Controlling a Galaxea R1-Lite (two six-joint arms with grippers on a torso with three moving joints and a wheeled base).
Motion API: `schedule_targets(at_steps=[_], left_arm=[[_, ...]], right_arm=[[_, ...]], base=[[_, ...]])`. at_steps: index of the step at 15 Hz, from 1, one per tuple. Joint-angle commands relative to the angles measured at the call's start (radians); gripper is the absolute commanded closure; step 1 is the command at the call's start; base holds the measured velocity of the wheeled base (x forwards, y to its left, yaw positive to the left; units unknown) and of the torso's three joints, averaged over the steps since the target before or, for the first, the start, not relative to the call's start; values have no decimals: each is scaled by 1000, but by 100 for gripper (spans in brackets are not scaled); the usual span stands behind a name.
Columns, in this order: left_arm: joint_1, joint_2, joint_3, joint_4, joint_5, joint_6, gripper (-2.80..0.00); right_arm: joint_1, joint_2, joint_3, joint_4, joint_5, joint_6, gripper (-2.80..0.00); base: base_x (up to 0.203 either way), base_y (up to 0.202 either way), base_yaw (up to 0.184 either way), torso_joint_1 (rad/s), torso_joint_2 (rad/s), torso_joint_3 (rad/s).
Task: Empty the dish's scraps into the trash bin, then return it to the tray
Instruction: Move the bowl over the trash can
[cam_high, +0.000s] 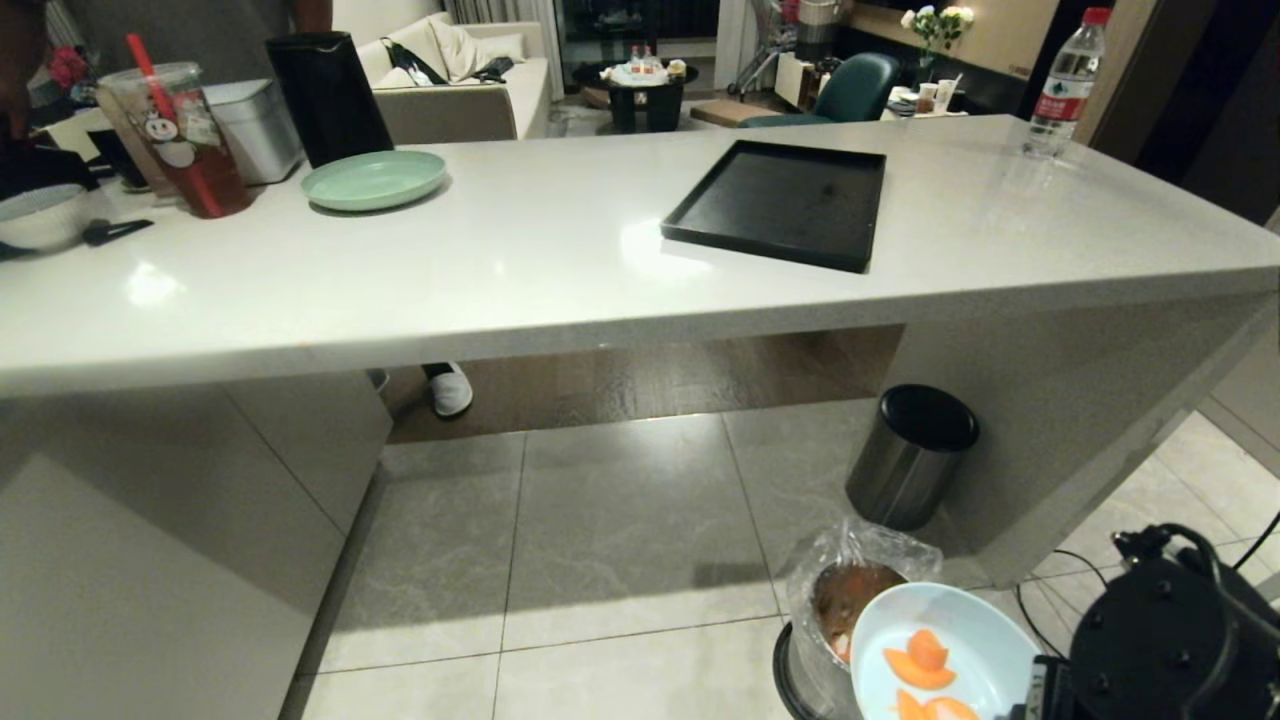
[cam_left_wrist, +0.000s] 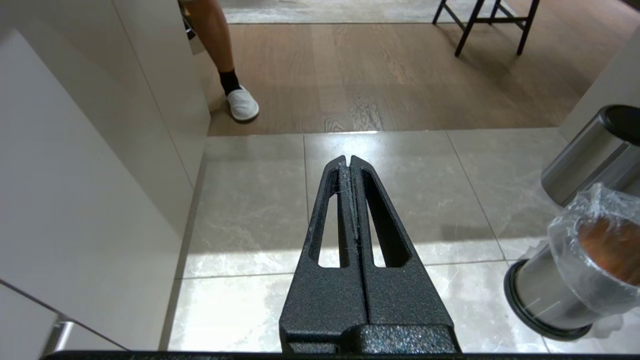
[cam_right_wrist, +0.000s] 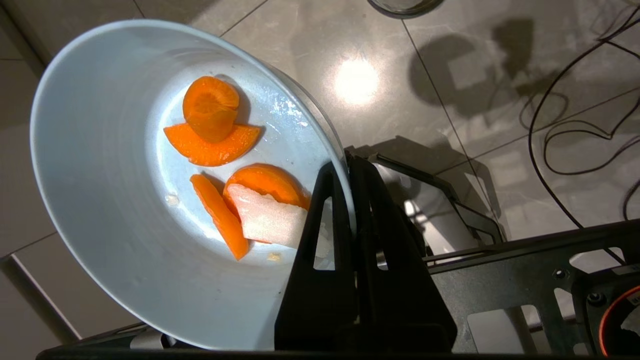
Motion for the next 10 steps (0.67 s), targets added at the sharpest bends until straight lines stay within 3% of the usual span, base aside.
schedule_targets(at_steps=[1,10], left_arm=[[-1,1,0,-1,0,-1,0],[-1,1,0,-1,0,-1,0]], right_arm=[[0,-4,2,1,-2,8,0],[2,-12,2,1,-2,9,0]], base=[[0,0,0,-97,474,382],[0,0,0,-35,446,409]])
